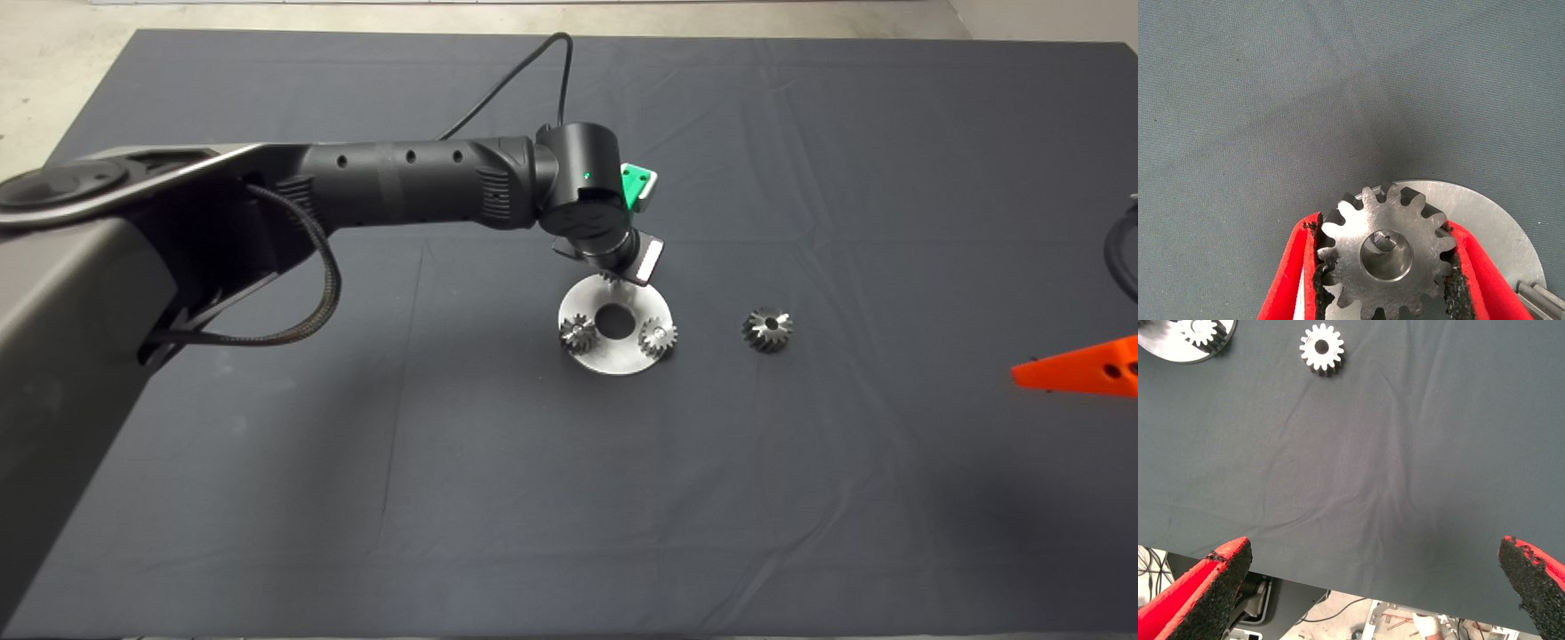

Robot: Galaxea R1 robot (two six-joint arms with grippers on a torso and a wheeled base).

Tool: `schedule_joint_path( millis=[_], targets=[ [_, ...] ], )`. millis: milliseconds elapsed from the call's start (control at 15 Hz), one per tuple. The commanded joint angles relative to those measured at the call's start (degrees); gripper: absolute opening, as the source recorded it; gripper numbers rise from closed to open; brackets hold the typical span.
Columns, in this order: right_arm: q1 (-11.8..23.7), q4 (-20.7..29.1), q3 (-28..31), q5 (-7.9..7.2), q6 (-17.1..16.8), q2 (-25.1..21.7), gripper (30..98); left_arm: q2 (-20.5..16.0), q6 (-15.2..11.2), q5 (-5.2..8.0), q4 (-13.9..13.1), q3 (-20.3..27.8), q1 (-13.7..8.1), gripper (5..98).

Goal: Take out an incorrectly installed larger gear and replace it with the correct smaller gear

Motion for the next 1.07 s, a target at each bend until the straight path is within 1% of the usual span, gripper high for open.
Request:
schedule_joint_path(
  millis=[0,200,333,667,1000],
  targets=[
    [1.16,1.72,0.23,-2.21,0.43,-0.08,97.7,0.24,0.53,-0.68,-0.91,0.76,-0.19,31.5],
    [1.16,1.72,0.23,-2.21,0.43,-0.08,97.7,0.24,0.53,-2.02,-0.64,0.4,-0.1,31.5],
    [1.16,1.72,0.23,-2.21,0.43,-0.17,97.7,0.24,0.45,-3.6,-0.56,-0.38,-0.01,31.5],
    [1.16,1.72,0.23,-2.21,0.4,-0.35,97.7,0.24,0.53,-3.76,-0.56,-0.55,-0.01,31.5],
    [1.16,1.72,0.23,-2.21,0.43,-0.61,97.7,0.23,0.53,-3.32,-0.56,-0.55,-0.1,31.5]
  ],
)
